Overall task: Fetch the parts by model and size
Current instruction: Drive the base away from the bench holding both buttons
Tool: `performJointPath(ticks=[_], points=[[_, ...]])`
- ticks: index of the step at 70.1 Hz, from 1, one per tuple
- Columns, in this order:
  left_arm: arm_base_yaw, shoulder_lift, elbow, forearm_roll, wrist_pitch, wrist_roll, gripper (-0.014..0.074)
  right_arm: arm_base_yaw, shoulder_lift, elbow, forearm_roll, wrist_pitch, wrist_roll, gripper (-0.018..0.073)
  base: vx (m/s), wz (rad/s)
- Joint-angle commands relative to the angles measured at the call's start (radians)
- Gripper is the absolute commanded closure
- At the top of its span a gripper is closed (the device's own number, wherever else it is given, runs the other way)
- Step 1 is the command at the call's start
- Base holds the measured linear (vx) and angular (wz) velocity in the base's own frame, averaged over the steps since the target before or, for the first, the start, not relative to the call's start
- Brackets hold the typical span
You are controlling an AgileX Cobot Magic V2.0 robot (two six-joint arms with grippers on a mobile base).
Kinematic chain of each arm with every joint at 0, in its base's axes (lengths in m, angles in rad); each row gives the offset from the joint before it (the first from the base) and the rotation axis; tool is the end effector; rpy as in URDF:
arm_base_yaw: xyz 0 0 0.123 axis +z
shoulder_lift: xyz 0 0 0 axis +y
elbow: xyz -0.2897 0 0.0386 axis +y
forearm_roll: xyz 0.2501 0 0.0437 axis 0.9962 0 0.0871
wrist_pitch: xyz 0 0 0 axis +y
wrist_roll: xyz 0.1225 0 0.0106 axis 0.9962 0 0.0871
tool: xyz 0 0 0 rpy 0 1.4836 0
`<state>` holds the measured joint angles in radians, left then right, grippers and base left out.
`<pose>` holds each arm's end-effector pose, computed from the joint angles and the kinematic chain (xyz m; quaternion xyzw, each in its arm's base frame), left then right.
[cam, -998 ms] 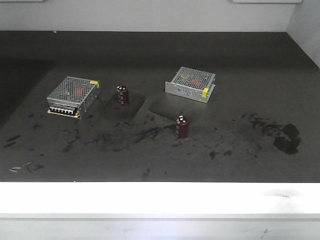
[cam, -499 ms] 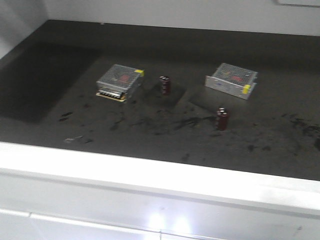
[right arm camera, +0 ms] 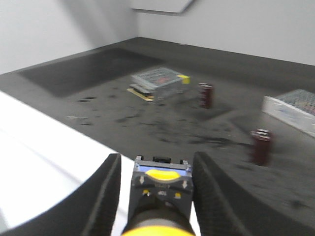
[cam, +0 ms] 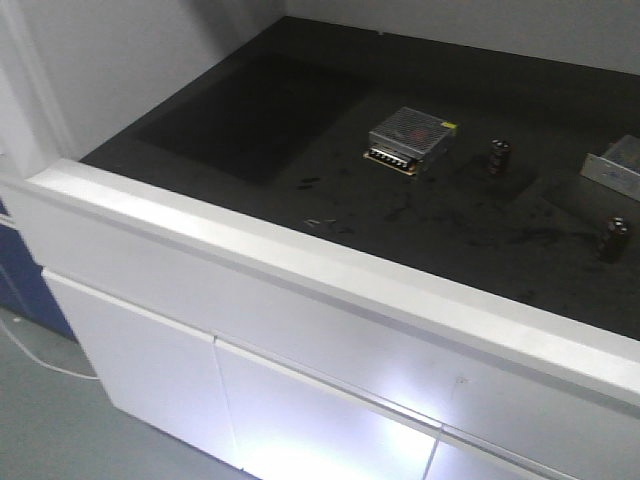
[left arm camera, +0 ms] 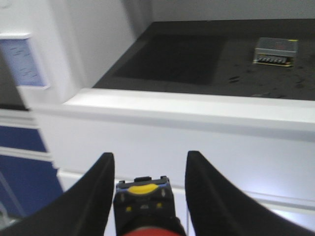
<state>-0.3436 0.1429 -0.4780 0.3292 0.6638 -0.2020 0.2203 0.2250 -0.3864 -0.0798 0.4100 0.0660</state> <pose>0.0631 0.0035 0.3002 0.0942 0.7718 -0.0107 0.6288 0.0861 0.0153 0.2889 -0.0762 0.7576 0.0569 0.6458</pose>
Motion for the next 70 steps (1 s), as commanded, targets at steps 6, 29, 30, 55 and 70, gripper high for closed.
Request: performJointPath(ticks=[6,29,30,55,70], points=[[-0.001,0.011,-0.025,0.011,-0.071,-0.003,0.0603,-0.001,0.009,-0.027,-0.011,-0.083,-0.010,0.0564,-0.15,0.57],[-0.001,0.011,-0.025,0.011,-0.071,-0.003,0.0603,-0.001,0.009,-0.027,-0.011,-0.083,-0.010,0.0564,-0.16,0.62],[-0.001,0.011,-0.025,0.011,-0.071,-0.003,0.0603,-0.001,0.009,-0.027,-0.011,-0.083,-0.010,0.0564,-0.17,0.66],[-0.001,0.011,-0.025,0.011,-0.071,-0.003,0.0603,-0.001,0.009,-0.027,-0.011,-0.083,-0.010,0.0564,-0.16,0.70],[-0.001,0.011,-0.025,0.011,-0.071,-0.003,0.0603,-0.001,0.009,-0.027,-0.011,-0.083,-0.010,0.0564,-0.11,0.83]])
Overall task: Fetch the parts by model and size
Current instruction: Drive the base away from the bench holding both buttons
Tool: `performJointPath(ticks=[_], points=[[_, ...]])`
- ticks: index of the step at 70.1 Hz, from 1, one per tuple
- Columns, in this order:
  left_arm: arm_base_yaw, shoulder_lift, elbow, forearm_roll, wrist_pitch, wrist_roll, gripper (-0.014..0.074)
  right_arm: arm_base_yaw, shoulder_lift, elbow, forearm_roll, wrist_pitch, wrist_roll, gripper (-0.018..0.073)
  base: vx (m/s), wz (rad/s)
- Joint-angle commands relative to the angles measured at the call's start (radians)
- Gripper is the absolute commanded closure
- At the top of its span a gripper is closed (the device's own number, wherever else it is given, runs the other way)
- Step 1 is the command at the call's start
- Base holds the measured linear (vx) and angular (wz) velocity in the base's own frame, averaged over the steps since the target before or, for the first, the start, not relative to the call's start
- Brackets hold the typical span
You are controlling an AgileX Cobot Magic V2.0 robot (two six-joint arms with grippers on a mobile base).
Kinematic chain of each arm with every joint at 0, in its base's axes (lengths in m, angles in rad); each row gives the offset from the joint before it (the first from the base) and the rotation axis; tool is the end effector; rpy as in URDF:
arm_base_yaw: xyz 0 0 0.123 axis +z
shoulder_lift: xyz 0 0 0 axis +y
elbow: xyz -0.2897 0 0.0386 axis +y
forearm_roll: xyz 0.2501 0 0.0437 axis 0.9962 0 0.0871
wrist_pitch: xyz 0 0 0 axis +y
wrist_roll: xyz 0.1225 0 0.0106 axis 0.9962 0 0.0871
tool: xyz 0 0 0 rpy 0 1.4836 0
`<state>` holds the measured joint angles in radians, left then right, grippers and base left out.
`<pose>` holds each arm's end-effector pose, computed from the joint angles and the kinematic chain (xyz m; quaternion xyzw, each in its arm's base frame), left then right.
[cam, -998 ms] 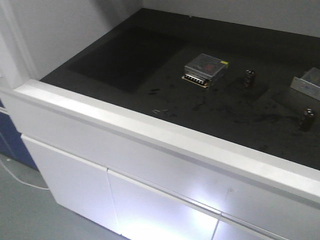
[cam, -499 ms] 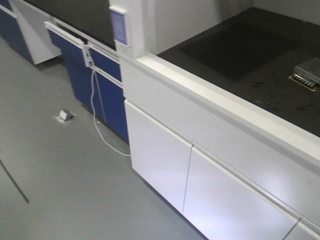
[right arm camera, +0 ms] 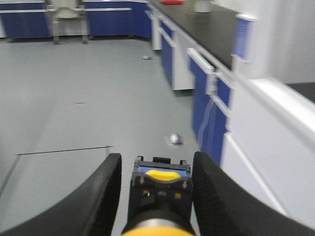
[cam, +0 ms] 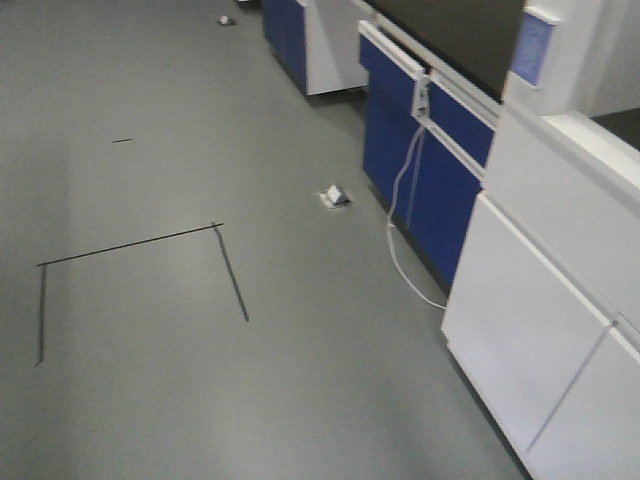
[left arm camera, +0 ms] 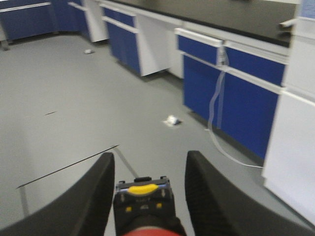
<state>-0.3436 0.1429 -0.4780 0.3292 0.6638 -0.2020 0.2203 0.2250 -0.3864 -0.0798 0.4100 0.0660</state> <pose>0.0631 0.0035 0.3002 0.0942 0.7718 -0.0107 0.6288 0.0861 0.0153 0.2889 -0.0762 0.7576 0.0569 0.6458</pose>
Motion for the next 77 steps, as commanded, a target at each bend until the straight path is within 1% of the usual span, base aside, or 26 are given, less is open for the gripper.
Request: performJointPath(ticks=[1,15,27,53,77], points=[[-0.001,0.011,-0.025,0.011,-0.071,-0.003,0.0603,-0.001,0.009,-0.027,-0.011,-0.083,-0.010,0.0564,-0.09,0.87],[-0.001,0.011,-0.025,0.011,-0.071,-0.003,0.0603,-0.001,0.009,-0.027,-0.011,-0.083,-0.010,0.0564,-0.05,0.80],[-0.001,0.011,-0.025,0.011,-0.071,-0.003,0.0603,-0.001,0.009,-0.027,-0.011,-0.083,-0.010,0.0564,0.02,0.55],[-0.001,0.011,-0.025,0.011,-0.071,-0.004,0.0603,-0.001,0.009,-0.027,-0.011,-0.083,-0.010,0.0564,0.14,0.28],[-0.001,0.011,-0.025,0.011,-0.071,-0.004,0.0603,-0.001,0.009,-0.027,-0.011,-0.083,-0.010,0.0564,0.30,0.18]])
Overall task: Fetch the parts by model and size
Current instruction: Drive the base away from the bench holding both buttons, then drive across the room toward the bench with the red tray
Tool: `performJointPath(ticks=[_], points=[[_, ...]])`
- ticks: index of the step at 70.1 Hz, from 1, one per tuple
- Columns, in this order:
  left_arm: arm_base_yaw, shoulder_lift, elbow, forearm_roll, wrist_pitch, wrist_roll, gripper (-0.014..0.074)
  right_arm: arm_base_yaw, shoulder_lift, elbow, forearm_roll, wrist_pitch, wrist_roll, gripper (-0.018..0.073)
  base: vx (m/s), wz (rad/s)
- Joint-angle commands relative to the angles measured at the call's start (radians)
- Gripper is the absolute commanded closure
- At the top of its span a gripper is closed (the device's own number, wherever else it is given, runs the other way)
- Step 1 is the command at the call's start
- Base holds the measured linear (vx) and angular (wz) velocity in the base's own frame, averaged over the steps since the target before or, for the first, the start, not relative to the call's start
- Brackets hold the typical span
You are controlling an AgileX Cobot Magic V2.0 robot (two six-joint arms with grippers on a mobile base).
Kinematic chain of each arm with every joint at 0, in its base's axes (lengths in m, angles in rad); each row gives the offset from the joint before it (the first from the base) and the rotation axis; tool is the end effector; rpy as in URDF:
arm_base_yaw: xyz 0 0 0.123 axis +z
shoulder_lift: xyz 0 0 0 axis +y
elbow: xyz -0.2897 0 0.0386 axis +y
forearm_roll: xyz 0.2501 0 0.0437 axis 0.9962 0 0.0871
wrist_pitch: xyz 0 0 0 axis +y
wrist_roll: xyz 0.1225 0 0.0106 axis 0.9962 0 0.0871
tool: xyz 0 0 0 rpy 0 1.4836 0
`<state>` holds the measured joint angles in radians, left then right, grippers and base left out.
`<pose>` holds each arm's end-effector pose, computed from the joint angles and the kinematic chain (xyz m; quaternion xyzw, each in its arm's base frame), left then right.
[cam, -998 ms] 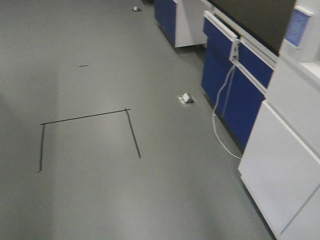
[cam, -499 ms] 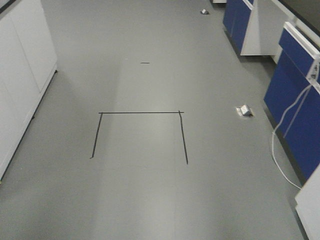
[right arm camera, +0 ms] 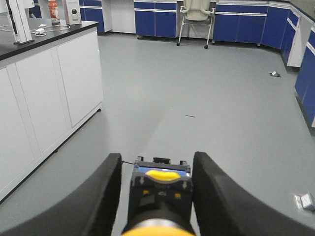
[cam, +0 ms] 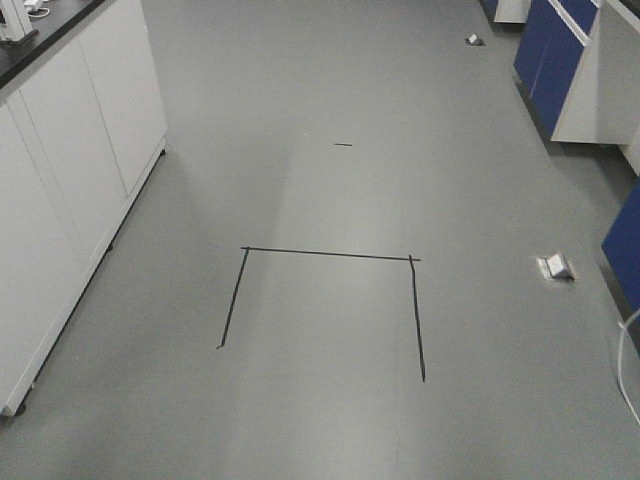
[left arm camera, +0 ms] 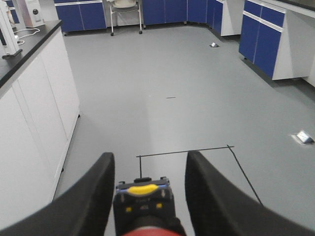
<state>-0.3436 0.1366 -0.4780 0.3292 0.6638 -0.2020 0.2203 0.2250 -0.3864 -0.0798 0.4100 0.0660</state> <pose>0.0621 0.0038 0.3005 0.0935 0.7699 -0.0113 0.6312 0.0861 0.0153 0.2889 -0.0762 0.7576 0.0569 0.6458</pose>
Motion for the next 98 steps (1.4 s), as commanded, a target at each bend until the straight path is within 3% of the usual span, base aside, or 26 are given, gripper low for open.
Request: performJointPath(ticks=[1,98], points=[[-0.001,0.018,-0.025,0.011,-0.071,-0.004,0.0603,-0.001,0.009,-0.027,-0.011,-0.083,-0.010,0.0564,0.39,0.14],[-0.001,0.019,-0.025,0.011,-0.072,-0.004,0.0603,-0.001,0.009,-0.027,-0.011,-0.081,-0.010,0.0564,0.47,-0.02]])
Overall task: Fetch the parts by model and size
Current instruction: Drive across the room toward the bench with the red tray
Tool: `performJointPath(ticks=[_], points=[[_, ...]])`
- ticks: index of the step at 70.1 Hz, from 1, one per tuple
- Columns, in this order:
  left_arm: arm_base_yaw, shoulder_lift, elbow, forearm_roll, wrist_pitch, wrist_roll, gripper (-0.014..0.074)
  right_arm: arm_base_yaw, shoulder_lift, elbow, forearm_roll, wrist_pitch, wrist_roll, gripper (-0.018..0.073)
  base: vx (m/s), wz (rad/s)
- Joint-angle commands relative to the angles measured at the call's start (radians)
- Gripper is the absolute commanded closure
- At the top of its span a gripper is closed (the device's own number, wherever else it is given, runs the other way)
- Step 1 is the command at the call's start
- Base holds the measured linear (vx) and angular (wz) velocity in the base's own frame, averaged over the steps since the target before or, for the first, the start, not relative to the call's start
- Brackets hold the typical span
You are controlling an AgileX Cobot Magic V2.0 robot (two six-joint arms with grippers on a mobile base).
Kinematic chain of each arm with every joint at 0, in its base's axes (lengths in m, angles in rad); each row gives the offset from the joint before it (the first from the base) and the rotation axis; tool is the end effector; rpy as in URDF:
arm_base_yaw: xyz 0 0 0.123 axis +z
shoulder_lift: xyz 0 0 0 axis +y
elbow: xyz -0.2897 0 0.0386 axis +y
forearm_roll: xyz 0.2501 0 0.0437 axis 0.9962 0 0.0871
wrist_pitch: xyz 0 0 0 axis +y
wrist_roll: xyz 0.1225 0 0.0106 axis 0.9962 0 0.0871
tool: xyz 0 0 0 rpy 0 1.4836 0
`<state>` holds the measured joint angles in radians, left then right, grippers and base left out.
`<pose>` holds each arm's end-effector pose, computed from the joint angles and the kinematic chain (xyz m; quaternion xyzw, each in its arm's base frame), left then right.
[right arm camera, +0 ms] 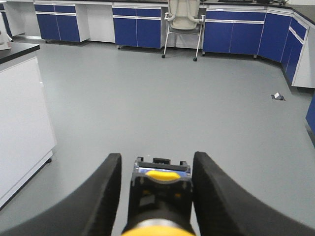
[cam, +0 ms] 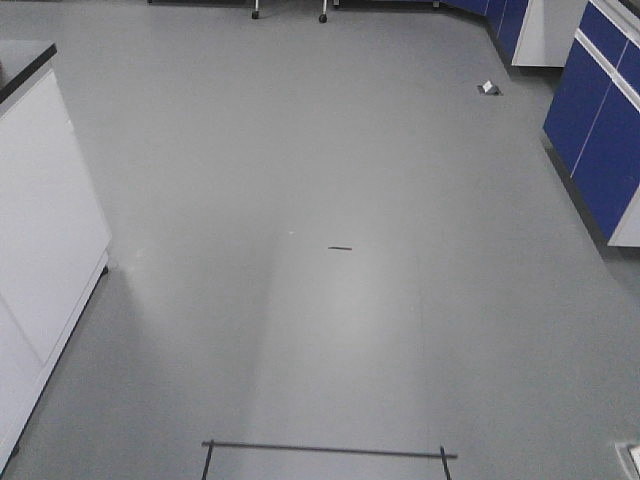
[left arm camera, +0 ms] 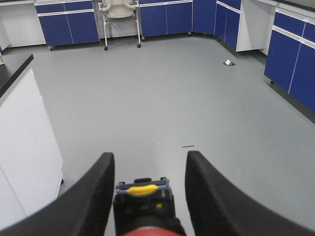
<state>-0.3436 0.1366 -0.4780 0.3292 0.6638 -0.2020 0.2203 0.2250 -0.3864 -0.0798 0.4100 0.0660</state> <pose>0.0621 0.0038 0.3005 0.0935 0.7699 -0.0113 0.6312 0.0861 0.0153 0.2889 -0.0762 0.7576 0.0569 0.6458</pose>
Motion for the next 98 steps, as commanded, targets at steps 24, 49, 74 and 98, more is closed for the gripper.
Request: performJointPath(ticks=[24,49,74,98], points=[[-0.001,0.019,-0.025,0.011,-0.072,-0.004,0.0603,-0.001,0.009,-0.027,-0.011,-0.081,-0.010,0.0564,0.51,-0.05],[-0.001,0.019,-0.025,0.011,-0.072,-0.004,0.0603,-0.001,0.009,-0.027,-0.011,-0.081,-0.010,0.0564,0.54,-0.08],[-0.001,0.019,-0.025,0.011,-0.072,-0.004,0.0603,-0.001,0.009,-0.027,-0.011,-0.081,-0.010,0.0564,0.59,-0.04],[-0.001,0.019,-0.025,0.011,-0.072,-0.004,0.0603,-0.001,0.009,-0.027,-0.011,-0.081,-0.010,0.0564,0.64,0.00]])
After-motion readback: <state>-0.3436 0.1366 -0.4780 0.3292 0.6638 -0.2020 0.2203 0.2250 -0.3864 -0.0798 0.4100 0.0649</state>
